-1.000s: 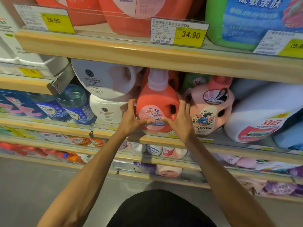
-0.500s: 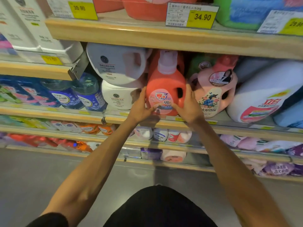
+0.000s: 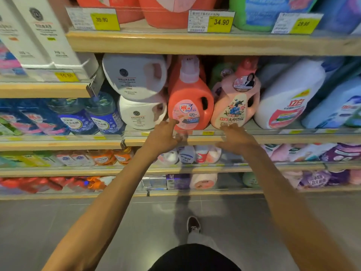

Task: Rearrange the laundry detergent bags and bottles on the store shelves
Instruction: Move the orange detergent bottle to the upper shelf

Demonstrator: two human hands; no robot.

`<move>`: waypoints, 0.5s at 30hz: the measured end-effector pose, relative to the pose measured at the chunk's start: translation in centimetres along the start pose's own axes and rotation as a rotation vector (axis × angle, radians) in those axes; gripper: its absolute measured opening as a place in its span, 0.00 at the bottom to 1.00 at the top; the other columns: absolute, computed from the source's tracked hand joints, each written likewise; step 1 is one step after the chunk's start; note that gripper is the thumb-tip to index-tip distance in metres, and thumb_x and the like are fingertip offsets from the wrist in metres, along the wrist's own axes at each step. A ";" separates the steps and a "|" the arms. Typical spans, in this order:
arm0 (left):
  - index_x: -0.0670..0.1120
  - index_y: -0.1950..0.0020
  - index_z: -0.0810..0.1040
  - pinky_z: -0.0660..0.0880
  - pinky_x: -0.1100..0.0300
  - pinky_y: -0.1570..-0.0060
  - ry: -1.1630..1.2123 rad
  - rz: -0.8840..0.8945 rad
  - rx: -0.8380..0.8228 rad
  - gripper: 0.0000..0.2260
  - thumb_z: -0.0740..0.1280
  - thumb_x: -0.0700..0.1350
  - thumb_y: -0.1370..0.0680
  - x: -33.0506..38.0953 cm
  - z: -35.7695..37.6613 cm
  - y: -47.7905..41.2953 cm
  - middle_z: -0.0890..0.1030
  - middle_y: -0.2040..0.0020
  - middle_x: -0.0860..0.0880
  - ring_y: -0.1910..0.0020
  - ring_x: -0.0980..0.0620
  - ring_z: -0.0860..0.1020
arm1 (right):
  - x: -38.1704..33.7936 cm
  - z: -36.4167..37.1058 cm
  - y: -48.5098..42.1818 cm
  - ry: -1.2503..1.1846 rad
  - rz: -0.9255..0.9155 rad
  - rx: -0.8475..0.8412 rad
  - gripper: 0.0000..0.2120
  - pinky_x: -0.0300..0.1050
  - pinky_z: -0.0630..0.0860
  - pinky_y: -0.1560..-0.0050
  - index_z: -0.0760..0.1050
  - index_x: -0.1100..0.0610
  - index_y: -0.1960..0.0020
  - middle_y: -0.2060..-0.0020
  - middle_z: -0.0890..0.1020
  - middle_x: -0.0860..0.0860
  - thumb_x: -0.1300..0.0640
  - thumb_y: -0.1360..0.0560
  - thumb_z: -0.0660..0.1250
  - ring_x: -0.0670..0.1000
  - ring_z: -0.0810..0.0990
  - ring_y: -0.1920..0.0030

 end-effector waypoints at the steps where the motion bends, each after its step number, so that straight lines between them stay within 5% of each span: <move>1: 0.50 0.23 0.65 0.71 0.44 0.34 -0.051 0.002 -0.040 0.28 0.67 0.53 0.21 0.3 0.1 0.6 0.72 0.28 0.40 0.31 0.36 0.71 | 0.0 -0.1 1.1 0.011 0.005 0.005 0.34 0.57 0.70 0.33 0.63 0.53 0.25 0.28 0.66 0.57 0.41 0.25 0.68 0.60 0.65 0.29; 15: 0.49 0.27 0.69 0.70 0.43 0.34 -0.307 0.144 -0.031 0.24 0.65 0.57 0.20 10.3 -0.1 7.0 0.71 0.29 0.43 0.30 0.38 0.69 | 4.6 -3.5 14.1 0.061 0.060 0.076 0.32 0.57 0.68 0.33 0.60 0.53 0.23 0.25 0.62 0.57 0.41 0.21 0.62 0.62 0.64 0.28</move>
Point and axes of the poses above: each hand's wrist, its own y-axis away from the middle knuckle, its own z-axis out of the palm, x = y × z, the point moved 5 cm from there along -y, towards the middle knuckle
